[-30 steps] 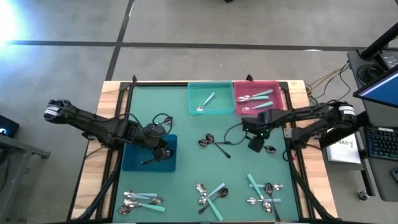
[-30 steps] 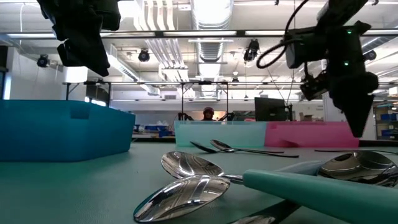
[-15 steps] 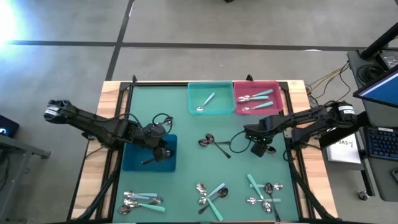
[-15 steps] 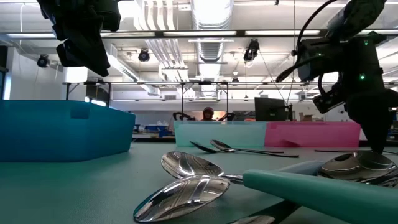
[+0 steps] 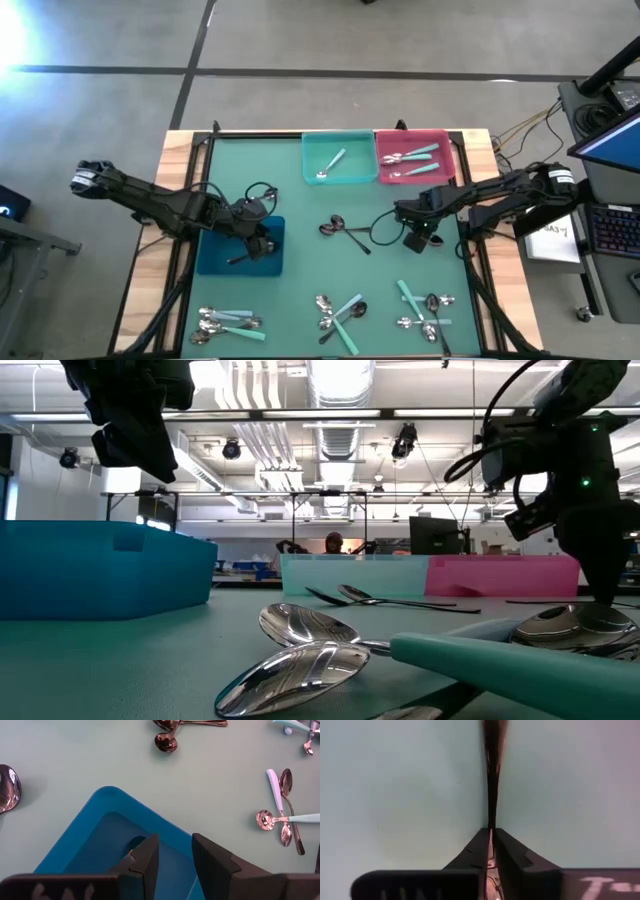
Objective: Sort silverware by color (type)
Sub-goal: Put the top center green spoon into the red bin, then put the center right black spoon into the dark blue bin
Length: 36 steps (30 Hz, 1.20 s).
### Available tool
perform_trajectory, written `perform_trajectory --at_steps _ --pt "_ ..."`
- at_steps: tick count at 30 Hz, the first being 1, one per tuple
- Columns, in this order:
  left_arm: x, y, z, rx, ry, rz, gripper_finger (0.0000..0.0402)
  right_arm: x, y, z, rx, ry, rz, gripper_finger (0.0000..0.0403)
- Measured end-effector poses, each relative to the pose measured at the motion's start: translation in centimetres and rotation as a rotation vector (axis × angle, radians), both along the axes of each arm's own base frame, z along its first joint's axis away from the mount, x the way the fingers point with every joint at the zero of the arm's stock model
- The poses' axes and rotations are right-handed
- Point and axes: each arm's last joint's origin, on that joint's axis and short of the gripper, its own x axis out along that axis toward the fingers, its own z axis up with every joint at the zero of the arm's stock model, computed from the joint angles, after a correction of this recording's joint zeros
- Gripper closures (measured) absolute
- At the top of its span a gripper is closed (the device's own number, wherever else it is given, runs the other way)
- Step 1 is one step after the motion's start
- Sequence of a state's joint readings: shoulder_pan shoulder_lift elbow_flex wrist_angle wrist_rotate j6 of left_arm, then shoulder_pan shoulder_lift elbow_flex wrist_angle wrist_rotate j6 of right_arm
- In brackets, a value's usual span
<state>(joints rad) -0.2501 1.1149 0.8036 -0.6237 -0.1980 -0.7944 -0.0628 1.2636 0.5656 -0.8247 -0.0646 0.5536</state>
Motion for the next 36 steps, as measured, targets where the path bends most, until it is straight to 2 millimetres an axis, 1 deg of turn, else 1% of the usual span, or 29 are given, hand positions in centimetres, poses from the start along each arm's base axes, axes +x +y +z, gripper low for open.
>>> perform_trajectory --at_steps 6,7,9,11,12,14,18,23,28,32,36 --pt "0.0 0.0 0.0 0.000 -0.006 0.001 0.0301 0.4 0.0 0.4 -0.004 -0.017 0.040 0.0393" --pt "0.1 0.0 0.1 -0.001 -0.009 0.001 0.0301 0.7 -0.1 0.6 -0.012 -0.034 0.042 0.0393" --pt "0.2 0.0 0.1 -0.004 -0.025 0.002 0.0301 1.9 -0.3 1.3 -0.068 -0.120 0.046 0.0393" --pt "0.4 -0.1 0.1 0.008 -0.058 0.012 0.0301 2.4 -0.4 1.8 -0.104 -0.153 0.050 0.0393" --pt "0.5 -0.1 0.0 0.019 -0.076 0.002 0.0301 2.5 -0.5 2.0 -0.107 -0.157 0.063 0.0393" --pt "0.8 -0.2 -0.2 0.058 -0.100 -0.043 0.0301 3.5 -0.5 2.7 -0.129 -0.228 0.089 0.0393" --pt "2.0 -0.5 -0.6 0.163 -0.159 -0.150 0.0301 5.5 -0.7 4.3 -0.159 -0.398 0.127 0.0394" --pt "4.4 -0.9 -1.3 0.312 -0.237 -0.206 0.0301 8.5 -0.8 7.0 -0.227 -0.702 0.207 0.0394" --pt "6.5 -1.2 -2.6 0.397 -0.281 -0.148 0.0301 10.4 -0.8 9.3 -0.310 -0.931 0.298 0.0394" --pt "8.1 -1.2 -3.2 0.515 -0.352 -0.044 0.0301 10.9 -0.6 10.2 -0.357 -1.019 0.356 0.0394" --pt "9.5 -1.3 -3.1 0.623 -0.438 0.042 0.0301 11.3 -0.4 10.8 -0.393 -1.085 0.404 0.0394"
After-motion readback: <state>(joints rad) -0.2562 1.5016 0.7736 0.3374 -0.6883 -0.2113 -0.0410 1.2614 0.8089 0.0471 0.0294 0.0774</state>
